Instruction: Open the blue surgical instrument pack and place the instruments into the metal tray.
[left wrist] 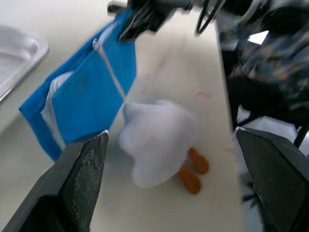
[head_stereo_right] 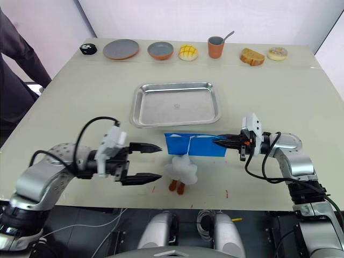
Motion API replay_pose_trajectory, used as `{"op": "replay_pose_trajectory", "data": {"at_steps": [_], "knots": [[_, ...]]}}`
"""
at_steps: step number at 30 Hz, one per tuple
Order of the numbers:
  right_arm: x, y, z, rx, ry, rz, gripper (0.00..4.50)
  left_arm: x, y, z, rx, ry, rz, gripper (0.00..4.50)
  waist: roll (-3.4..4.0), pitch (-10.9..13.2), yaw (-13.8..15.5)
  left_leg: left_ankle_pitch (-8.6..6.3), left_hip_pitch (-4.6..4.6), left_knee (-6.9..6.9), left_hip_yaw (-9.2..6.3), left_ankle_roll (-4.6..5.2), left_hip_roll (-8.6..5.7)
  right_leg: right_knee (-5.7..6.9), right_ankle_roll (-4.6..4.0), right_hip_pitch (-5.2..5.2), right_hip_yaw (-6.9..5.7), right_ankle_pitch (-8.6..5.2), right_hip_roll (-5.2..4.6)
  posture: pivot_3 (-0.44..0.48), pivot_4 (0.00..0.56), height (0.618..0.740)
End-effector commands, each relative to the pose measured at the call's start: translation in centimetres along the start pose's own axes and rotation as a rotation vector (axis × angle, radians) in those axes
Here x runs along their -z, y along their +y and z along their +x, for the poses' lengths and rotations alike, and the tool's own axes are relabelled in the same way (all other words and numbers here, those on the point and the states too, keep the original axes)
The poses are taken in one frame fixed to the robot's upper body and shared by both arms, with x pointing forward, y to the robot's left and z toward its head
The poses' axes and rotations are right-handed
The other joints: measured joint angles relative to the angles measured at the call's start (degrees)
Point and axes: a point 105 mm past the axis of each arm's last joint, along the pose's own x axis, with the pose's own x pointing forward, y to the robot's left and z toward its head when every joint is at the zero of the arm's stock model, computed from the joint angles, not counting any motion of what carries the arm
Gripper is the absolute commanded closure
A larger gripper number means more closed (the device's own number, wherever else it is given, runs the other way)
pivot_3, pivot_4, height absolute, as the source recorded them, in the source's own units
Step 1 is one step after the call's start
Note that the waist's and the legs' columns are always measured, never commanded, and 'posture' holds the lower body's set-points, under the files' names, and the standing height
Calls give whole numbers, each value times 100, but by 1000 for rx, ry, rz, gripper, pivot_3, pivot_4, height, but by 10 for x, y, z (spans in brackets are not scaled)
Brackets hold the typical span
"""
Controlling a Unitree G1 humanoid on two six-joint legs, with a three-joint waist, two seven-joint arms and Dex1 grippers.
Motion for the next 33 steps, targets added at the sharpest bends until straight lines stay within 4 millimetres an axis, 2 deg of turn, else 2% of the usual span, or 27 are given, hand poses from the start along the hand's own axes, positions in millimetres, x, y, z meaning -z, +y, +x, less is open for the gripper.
{"op": "replay_pose_trajectory", "data": {"at_steps": [1, 3, 6, 8, 10, 11, 13, 14, 15, 17, 18, 21, 28, 30, 33], "knots": [[-10, -4, -5, 13, 4, -47, 4500, 2, 4, 18, 10, 27, 31, 25, 0, 0, -3, 0, 0, 0, -1, 0, 0, -1, 0, -1, 1, 0, 2, 0, 150, 740], [-10, -4, -5, 10, 5, -45, 4500, 4, 7, 28, 9, 40, 50, 25, 1, -1, 13, 0, 1, 0, -2, 0, 0, 1, 0, 0, 1, 0, 2, 0, 150, 740], [-9, -4, -5, 11, 11, -44, 4500, 12, 1, 39, 68, 82, 69, 25, 2, 0, 3, 0, 1, 1, 0, 0, 0, 1, 0, -1, 5, 0, 3, 0, 150, 740], [-9, -3, -6, 10, 14, -44, 4500, 14, -1, 44, 86, 79, 66, 602, 2, 0, 8, 0, 1, 0, 0, 0, 0, 0, 0, -1, 4, 0, 3, 0, 150, 740], [-9, -3, -6, 12, 13, -44, 4500, 19, 3, 48, 88, 97, 79, 927, 2, 0, 12, 0, 1, 1, 0, 0, 0, 1, 0, -1, 5, 0, 3, 0, 150, 740], [-9, -3, -6, 14, 12, -44, 4500, 21, 4, 49, 91, 107, 86, 1445, 4, -2, 25, 0, 1, 1, 0, 0, 0, 1, 0, -1, 4, 0, 3, 0, 150, 740], [-9, -3, -6, 16, 11, -44, 4500, 21, 6, 51, 91, 97, 97, 1991, 4, -2, 27, 0, 2, 1, 1, 0, 0, 1, 0, 0, 5, 0, 3, 0, 150, 740], [-9, -2, -5, 17, 10, -44, 4500, 21, 8, 51, 90, 89, 98, 2588, 4, -2, 27, 0, 1, 2, 1, 0, 0, 1, 0, -1, 5, 0, 3, 0, 150, 740], [-9, -2, -5, 17, 10, -46, 4500, 20, 10, 50, 86, 78, 102, 2966, 4, -2, 29, 0, 2, 1, 1, 0, 0, 0, 0, -1, 6, 0, 3, 0, 150, 740], [-9, -2, -4, 17, 3, -46, 4500, 7, 12, 43, 94, 2, 117, 3827, 4, -2, 27, 0, 2, 1, 1, 0, 0, 1, 0, -1, 6, 0, 3, 0, 150, 740], [-9, -2, -4, 17, 3, -46, 4500, 0, 14, 35, 95, -36, 116, 4422, 4, -2, 27, 0, 2, 1, 1, 0, 0, 1, 0, -1, 6, 0, 3, 0, 150, 740], [-6, -1, -3, 14, 7, -44, 4500, -13, 20, 15, 73, -93, 90, 4475, 4, -2, 23, 0, 0, 2, -1, 0, 1, 1, 0, -2, 4, 0, 3, 0, 150, 740], [-2, -1, -2, 6, 17, -39, 4500, -18, 34, -35, 10, -86, 31, 4475, 4, -1, 8, 0, 1, 1, -1, 0, 1, 1, 0, -1, 2, 0, 3, 0, 150, 740], [0, -2, -2, 7, 18, -36, 4500, -13, 37, -45, -19, -61, 20, 4475, 4, -1, 4, 0, 1, 1, -2, 0, 1, 2, 0, -1, 1, 0, 3, 0, 150, 740], [3, -3, -4, 9, 27, -31, 4500, 12, 48, -67, -98, 32, -19, 4475, 5, -1, -16, 0, 2, 1, -1, 0, 1, 2, -1, -1, 1, 0, 3, 0, 150, 740]]}}
